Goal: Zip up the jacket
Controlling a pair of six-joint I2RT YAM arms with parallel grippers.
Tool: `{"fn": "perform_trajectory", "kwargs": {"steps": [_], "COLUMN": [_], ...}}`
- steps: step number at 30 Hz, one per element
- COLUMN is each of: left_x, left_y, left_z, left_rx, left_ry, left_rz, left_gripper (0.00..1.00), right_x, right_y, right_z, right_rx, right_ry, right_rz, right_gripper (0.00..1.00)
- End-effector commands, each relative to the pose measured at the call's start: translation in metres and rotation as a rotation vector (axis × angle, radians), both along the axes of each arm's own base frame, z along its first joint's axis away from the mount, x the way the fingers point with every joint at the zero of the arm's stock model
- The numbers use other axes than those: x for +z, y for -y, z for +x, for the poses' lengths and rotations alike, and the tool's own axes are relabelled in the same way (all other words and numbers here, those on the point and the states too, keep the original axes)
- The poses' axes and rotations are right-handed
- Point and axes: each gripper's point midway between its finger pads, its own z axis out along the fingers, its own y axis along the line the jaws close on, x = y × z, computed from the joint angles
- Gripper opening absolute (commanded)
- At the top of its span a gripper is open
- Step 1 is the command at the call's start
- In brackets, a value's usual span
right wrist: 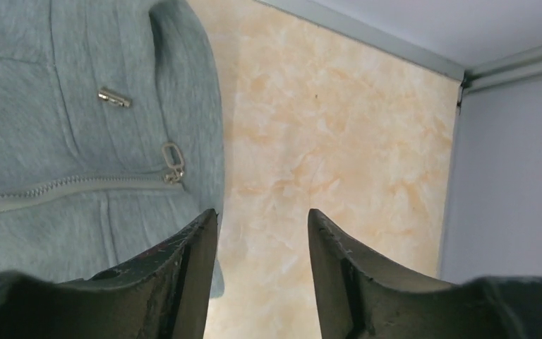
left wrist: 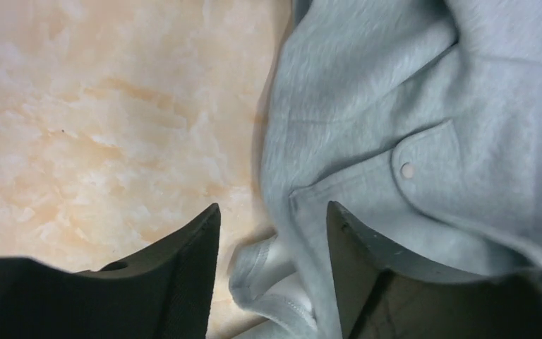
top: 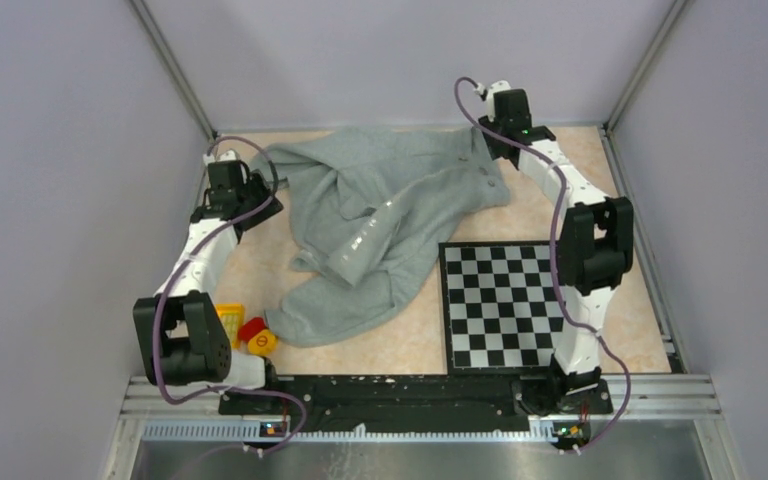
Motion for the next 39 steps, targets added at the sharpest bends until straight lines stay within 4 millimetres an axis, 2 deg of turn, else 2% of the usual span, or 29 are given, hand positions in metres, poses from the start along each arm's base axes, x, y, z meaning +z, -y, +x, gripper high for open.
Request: {"fn": "perform_trajectory", "kwargs": {"steps": [1,3,4,6,7,8,10,13,14,16,19,22,26,29,33,39], "left_x": [0.068,0.095,0.11,0.141,0.155,0.169,0.198,0.239,0.253,0.284,0.328,0.365,0.397,0.412,0.425,0.432], "left_y": [0.003,0.028,0.043,0.075,0.086,0.109,0.138,0.176,0.186,0.2,0.203,0.196,0.183,0.173,0.162,0.154], "left_z": [0.011,0.008,0.006,-0.001,-0.005,-0.014,-0.028,-0.06,-0.072,-0.096,-0.133,-0.169,-0.204,-0.219,-0.232,-0.244], "left_rx": [-0.032,-0.139,-0.204,-0.352,-0.413,-0.507,-0.651,-0.846,-0.907,-0.992,-1.045,-1.039,-0.993,-0.944,-0.877,-0.848], "left_ry": [0.186,0.282,0.334,0.433,0.473,0.509,0.585,0.712,0.765,0.897,1.104,1.31,1.484,1.561,1.622,1.662], "left_rz": [0.019,-0.033,-0.054,-0.082,-0.088,-0.098,-0.1,-0.105,-0.106,-0.103,-0.072,-0.021,0.034,0.066,0.108,0.151], "left_gripper": [0.64,0.69,0.72,0.78,0.8,0.81,0.82,0.84,0.84,0.85,0.88,0.93,0.98,0.99,0.99,0.99], "right_x": [0.077,0.098,0.108,0.132,0.143,0.154,0.17,0.212,0.234,0.264,0.311,0.349,0.376,0.384,0.386,0.383], "right_y": [-0.001,-0.019,-0.026,-0.039,-0.042,-0.045,-0.045,-0.035,-0.028,-0.02,-0.005,0.013,0.037,0.051,0.061,0.061], "right_z": [-0.039,-0.062,-0.076,-0.103,-0.117,-0.131,-0.158,-0.197,-0.215,-0.243,-0.289,-0.334,-0.376,-0.395,-0.411,-0.413], "right_rx": [-0.132,-0.1,-0.081,-0.035,-0.017,0.007,0.037,0.054,0.064,0.096,0.15,0.183,0.169,0.148,0.135,0.147], "right_ry": [0.092,0.093,0.094,0.12,0.138,0.158,0.208,0.332,0.399,0.496,0.668,0.828,0.972,1.038,1.095,1.108], "right_rz": [0.273,0.409,0.451,0.506,0.536,0.568,0.626,0.695,0.717,0.748,0.789,0.804,0.791,0.778,0.777,0.775], "right_gripper": [0.56,0.83,0.88,0.9,0.9,0.9,0.91,0.91,0.92,0.92,0.92,0.92,0.93,0.93,0.93,0.94]}}
